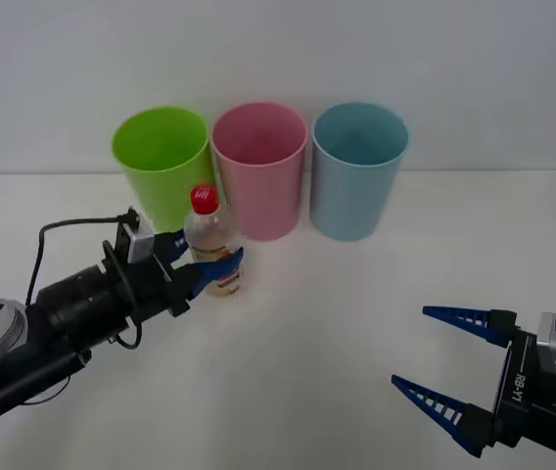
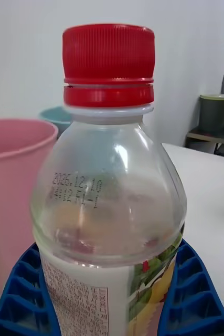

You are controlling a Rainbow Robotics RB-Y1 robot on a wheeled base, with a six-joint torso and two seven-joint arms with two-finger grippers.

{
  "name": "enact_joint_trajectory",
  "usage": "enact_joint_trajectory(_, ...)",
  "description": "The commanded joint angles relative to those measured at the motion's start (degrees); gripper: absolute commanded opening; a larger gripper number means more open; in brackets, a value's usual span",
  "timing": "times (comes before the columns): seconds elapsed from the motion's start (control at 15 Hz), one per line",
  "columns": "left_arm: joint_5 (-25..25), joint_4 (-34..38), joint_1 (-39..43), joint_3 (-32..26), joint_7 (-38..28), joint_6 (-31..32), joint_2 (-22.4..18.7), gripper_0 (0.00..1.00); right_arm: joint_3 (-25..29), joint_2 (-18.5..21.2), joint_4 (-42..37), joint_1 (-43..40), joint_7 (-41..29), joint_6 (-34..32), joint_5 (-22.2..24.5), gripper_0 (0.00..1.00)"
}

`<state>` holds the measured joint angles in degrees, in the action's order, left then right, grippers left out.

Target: Grasp the object on the table and drop it into the matching bin: aluminum can to the light blue bin, PET bottle to the pink bin.

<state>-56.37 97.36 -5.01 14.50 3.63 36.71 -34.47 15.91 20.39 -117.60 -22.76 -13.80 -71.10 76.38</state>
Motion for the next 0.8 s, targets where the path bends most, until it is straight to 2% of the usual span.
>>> enact_joint_trajectory(0.07, -3.66, 4.07, -3.07, 0.00, -11.37, -2.34, -2.35, 0.18, 0.00, 0.00, 0.00, 0.00, 0.00, 0.00, 0.00, 1.00)
enact_joint_trajectory(0.33, -6.38, 6.71, -7.38, 0.00, -21.30, -5.68, -3.85, 0.18, 0.00, 0.00, 0.00, 0.00, 0.00, 0.00, 0.00, 1.00)
enact_joint_trajectory(0.53, -7.79, 7.32, -10.28, 0.00, -22.70, -5.94, -6.48, 0.18, 0.00, 0.00, 0.00, 0.00, 0.00, 0.00, 0.00, 1.00)
enact_joint_trajectory(0.67, -7.79, 7.41, -13.27, 0.00, -24.11, -6.91, -7.19, 0.14, 0.00, 0.00, 0.00, 0.00, 0.00, 0.00, 0.00, 1.00)
enact_joint_trajectory(0.8, -8.67, 7.41, -16.43, 0.09, -28.24, -7.79, -7.36, 0.12, 0.00, 0.00, 0.00, 0.00, 0.00, 0.00, 0.00, 1.00)
